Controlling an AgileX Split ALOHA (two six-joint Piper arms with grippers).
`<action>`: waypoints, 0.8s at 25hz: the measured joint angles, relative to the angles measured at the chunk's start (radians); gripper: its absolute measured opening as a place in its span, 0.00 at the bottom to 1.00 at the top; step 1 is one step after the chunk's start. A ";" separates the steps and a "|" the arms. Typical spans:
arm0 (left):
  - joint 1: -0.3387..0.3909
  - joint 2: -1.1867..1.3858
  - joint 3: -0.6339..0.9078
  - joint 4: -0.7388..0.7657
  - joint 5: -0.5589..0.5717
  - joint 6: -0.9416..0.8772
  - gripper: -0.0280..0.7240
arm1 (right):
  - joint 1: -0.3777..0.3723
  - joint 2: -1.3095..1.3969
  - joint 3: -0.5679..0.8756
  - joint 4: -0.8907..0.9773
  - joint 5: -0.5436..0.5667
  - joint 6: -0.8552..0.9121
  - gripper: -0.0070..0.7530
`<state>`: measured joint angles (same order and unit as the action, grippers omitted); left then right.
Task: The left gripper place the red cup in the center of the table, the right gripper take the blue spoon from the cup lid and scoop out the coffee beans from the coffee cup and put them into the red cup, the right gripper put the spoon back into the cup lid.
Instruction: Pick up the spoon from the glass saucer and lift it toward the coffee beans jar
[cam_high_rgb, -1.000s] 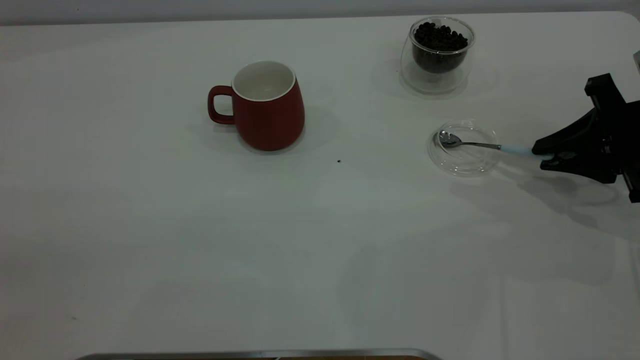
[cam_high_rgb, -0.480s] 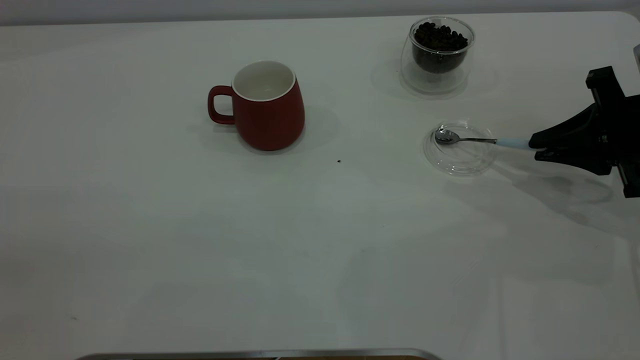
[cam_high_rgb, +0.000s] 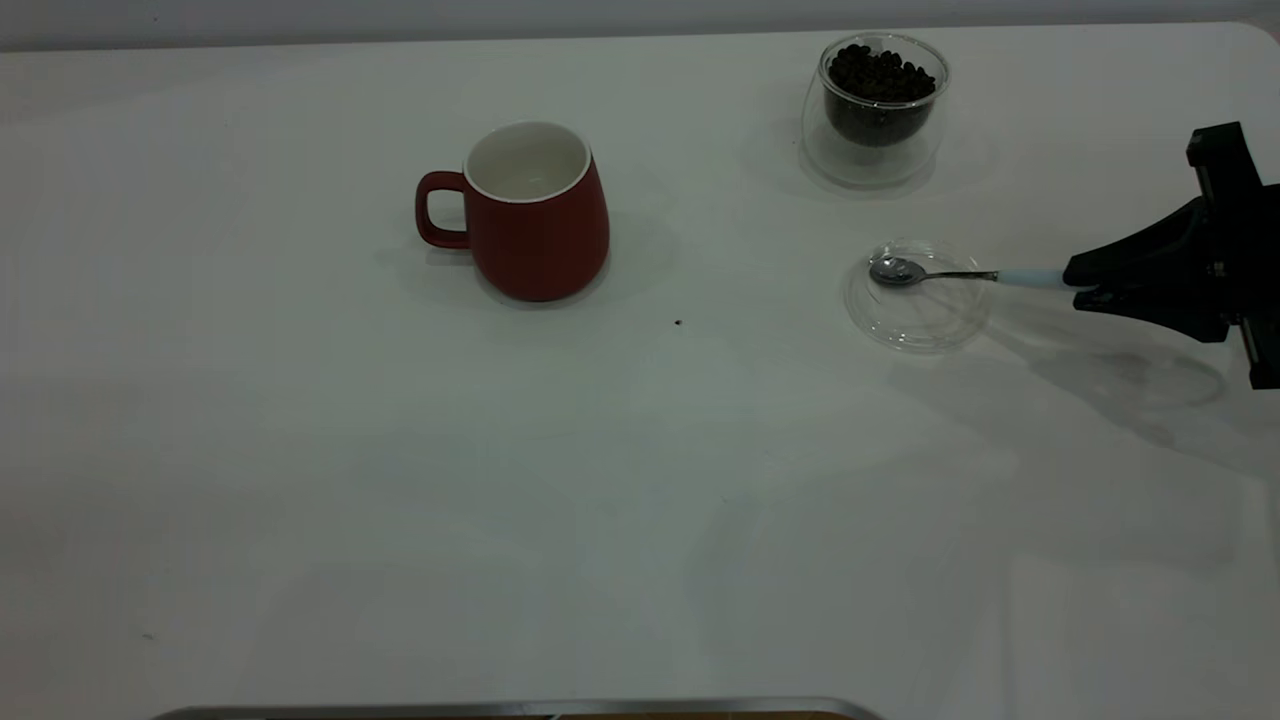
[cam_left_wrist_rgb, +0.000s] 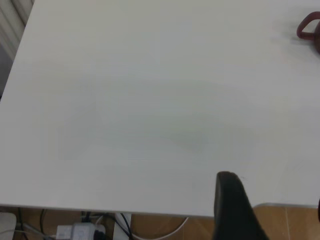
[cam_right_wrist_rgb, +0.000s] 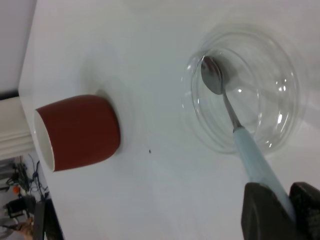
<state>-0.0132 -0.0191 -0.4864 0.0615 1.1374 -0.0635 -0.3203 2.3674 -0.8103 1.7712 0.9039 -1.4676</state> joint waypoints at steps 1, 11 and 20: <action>0.000 0.000 0.000 0.000 0.000 0.000 0.66 | 0.000 0.000 0.000 -0.006 0.003 0.000 0.15; 0.000 0.000 0.000 0.000 0.000 -0.003 0.66 | 0.000 -0.059 0.000 -0.043 0.004 0.026 0.15; 0.000 0.000 0.000 0.000 0.000 -0.002 0.66 | 0.000 -0.176 0.008 -0.133 -0.065 0.110 0.15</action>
<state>-0.0132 -0.0191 -0.4864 0.0615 1.1374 -0.0655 -0.3203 2.1919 -0.8020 1.6383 0.8393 -1.3572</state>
